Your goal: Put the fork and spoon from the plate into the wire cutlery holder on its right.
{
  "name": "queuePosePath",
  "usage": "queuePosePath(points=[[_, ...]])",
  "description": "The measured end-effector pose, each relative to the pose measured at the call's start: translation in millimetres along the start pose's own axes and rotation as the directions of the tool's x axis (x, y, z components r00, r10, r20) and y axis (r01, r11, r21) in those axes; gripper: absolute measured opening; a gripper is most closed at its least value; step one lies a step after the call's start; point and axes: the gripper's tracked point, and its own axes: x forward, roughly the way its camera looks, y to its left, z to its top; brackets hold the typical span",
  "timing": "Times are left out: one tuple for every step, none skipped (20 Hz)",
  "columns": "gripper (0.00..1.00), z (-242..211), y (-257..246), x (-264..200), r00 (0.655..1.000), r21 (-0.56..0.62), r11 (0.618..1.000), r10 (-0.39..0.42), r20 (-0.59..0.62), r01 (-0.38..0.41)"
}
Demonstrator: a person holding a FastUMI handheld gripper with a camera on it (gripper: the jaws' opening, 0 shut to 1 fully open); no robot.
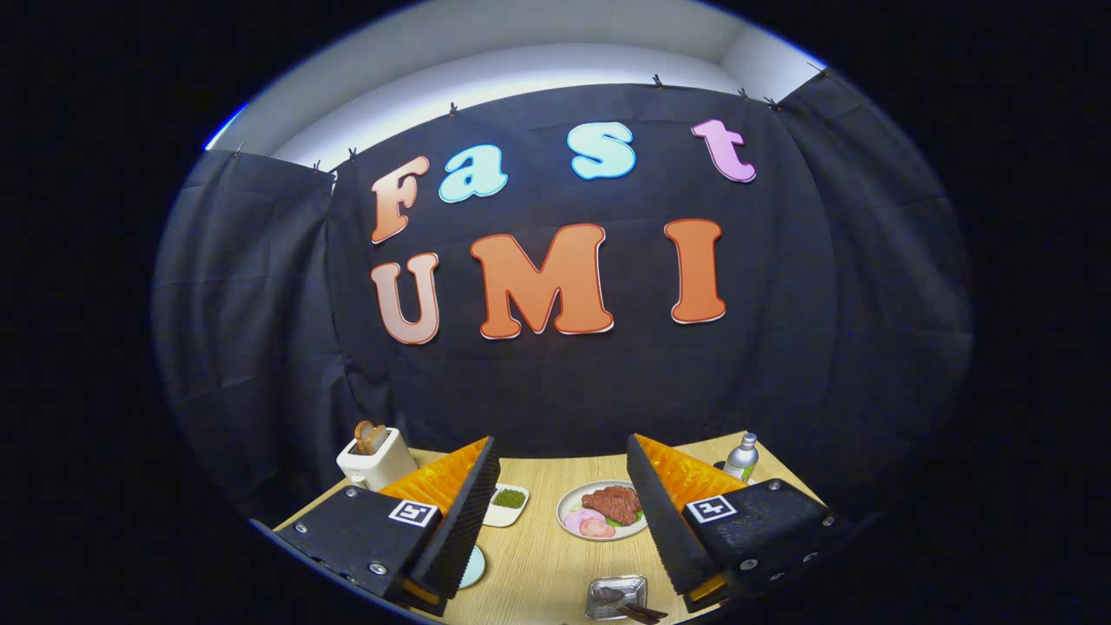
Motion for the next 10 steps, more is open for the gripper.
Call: queuePosePath(points=[[0.89, 5, 3, 0, 1.000, -0.012, 1.000, 0.004, 0.015, -0.003], [0.89, 11, 5, -2, 1.000, -0.026, 1.000, -0.001, 0.030, 0.001], [0.89, 18, 8, -5, 0.999, -0.038, 0.999, 0.005, 0.049, -0.003], [0.89, 27, 13, -7, 0.997, -0.048, 0.999, 0.009, 0.070, -0.005], [0.90, 34, 18, -8, 0.995, -0.056, 0.998, 0.008, 0.095, -0.003], [0.92, 42, 22, -7, 0.992, -0.060, 0.998, 0.005, 0.123, 0.003], [0.92, 48, 26, -7, 0.990, -0.067, 0.998, 0.001, 0.138, 0.008], [0.92, 51, 30, -7, 0.990, -0.074, 0.997, 0.000, 0.144, 0.011], [0.92, 53, 34, -8, 0.989, -0.083, 0.996, 0.001, 0.148, 0.011], [0.93, 59, 39, -8, 0.988, -0.095, 0.995, 0.004, 0.156, 0.011]])
